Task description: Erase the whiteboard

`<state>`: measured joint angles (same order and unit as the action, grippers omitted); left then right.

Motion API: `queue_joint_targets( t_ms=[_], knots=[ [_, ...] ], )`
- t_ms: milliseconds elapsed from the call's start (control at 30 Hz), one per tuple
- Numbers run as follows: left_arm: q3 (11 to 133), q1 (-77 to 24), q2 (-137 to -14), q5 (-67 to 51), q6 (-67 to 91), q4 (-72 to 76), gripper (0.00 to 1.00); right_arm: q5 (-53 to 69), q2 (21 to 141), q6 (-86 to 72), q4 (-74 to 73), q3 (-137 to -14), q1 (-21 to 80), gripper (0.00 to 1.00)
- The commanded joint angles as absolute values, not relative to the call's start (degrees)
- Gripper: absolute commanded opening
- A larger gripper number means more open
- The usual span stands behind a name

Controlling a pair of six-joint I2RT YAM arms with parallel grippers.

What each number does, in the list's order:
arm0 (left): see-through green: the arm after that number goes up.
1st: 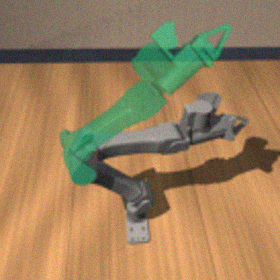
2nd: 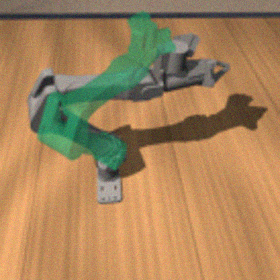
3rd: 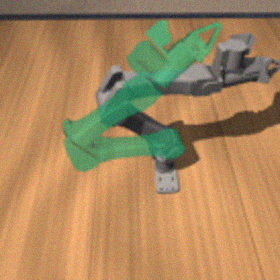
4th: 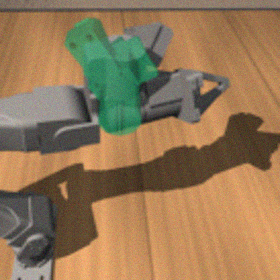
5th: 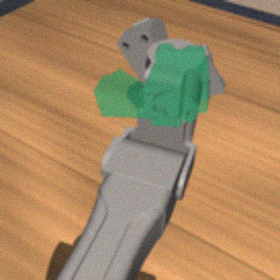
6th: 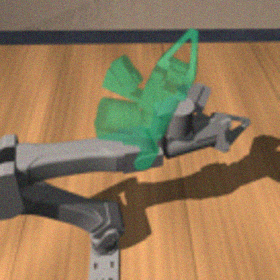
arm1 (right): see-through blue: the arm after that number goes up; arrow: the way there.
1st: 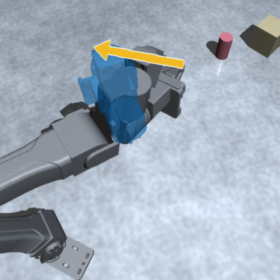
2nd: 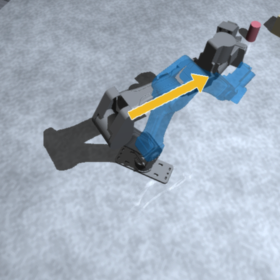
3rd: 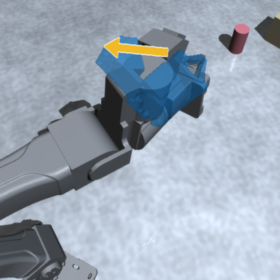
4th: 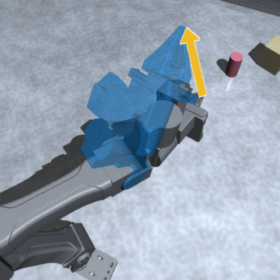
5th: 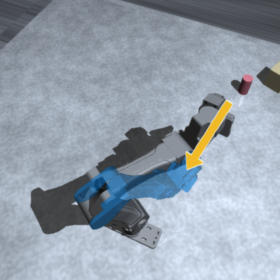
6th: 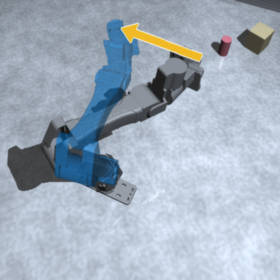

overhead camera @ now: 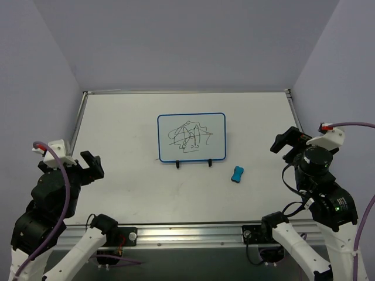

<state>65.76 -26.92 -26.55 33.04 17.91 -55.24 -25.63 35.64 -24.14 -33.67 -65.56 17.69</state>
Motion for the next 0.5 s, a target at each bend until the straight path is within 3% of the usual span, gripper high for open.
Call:
queue_joint_targets(
  t_ms=[0, 167, 333, 467],
  knots=[
    [68.5, -27.1, -29.4, 32.4, 18.2, -54.1, 0.94, -27.9, 35.2, -24.8, -33.6, -67.2, 17.8, 1.00],
    [65.4, -27.1, -34.7, 24.8, 19.8, -45.2, 0.94, -23.5, 34.3, -24.3, -30.4, -65.1, 17.8, 1.00],
    [69.1, -24.5, -53.1, 15.2, 19.4, -33.8, 0.94, -15.6, 33.1, -25.3, -24.4, -59.0, 17.9, 1.00],
    [78.9, -3.0, -71.4, -23.6, 24.7, -23.9, 0.94, -9.3, 33.0, -26.5, -19.6, -55.8, 17.9, 1.00]
  ],
)
